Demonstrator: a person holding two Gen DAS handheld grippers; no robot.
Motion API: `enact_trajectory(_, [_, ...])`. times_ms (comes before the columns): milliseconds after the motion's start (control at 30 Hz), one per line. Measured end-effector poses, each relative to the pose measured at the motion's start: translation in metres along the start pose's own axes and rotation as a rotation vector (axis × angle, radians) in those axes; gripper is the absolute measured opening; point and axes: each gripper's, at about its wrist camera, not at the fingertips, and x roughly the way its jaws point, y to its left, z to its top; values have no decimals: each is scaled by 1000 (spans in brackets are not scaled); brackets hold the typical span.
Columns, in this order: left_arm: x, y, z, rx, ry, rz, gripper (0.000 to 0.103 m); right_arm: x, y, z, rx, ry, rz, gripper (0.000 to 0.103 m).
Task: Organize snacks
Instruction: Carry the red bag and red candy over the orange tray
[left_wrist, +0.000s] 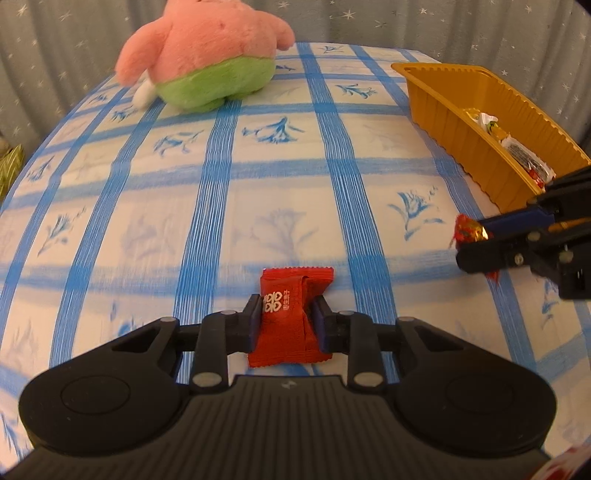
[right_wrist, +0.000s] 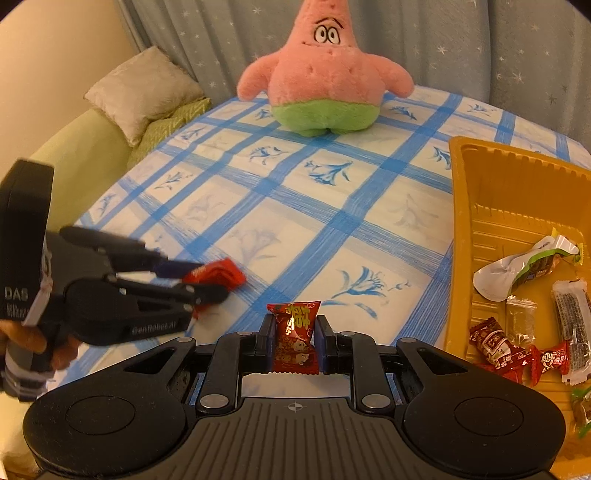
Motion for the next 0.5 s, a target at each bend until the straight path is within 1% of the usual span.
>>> enact_trajectory(267, [-29, -13, -26, -64, 0, 11, 25, -22, 10, -12, -3, -23, 27, 22])
enact_trajectory(500, [-66, -37, -33, -95, -22, 20, 25, -53, 10, -35, 21, -45, 37, 22])
